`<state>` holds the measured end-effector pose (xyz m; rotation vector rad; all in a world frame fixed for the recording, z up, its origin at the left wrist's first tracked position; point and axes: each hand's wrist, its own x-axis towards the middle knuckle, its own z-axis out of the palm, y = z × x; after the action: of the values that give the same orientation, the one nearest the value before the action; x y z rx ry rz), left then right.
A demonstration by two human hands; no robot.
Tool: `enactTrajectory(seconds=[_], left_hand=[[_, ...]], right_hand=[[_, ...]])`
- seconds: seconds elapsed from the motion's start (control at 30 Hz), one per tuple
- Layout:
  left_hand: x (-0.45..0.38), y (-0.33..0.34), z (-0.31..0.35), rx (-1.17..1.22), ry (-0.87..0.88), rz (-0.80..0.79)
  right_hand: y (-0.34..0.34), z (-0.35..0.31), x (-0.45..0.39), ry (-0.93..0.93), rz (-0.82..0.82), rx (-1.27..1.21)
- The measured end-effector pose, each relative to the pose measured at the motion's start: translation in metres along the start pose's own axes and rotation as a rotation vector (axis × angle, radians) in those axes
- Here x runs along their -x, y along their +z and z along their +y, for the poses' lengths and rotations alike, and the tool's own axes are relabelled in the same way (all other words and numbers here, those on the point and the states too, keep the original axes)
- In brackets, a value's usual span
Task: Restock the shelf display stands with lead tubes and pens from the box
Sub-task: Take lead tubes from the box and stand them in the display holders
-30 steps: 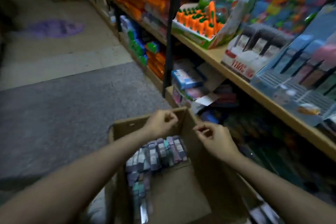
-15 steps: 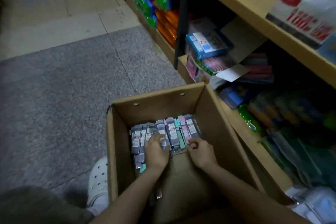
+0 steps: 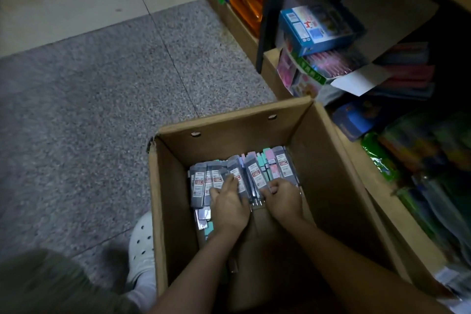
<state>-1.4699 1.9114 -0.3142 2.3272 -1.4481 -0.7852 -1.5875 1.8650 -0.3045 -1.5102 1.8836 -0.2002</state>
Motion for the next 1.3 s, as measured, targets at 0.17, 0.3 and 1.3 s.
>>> enactTrajectory(seconds=[0.17,0.3,1.3], left_hand=[[-0.003,-0.008,0.01,0.491,-0.212,0.07],[0.008,-0.013,0.027,0.968,-0.352,-0.085],[0.009,-0.025,0.033,0.92,-0.48,-0.139]], right_hand=[[-0.012,0.014,0.011,0.226,-0.1,-0.632],[-0.012,0.011,0.029,0.224,-0.375,-0.79],[-0.037,0.007,-0.009,0.039,-0.184,-0.303]])
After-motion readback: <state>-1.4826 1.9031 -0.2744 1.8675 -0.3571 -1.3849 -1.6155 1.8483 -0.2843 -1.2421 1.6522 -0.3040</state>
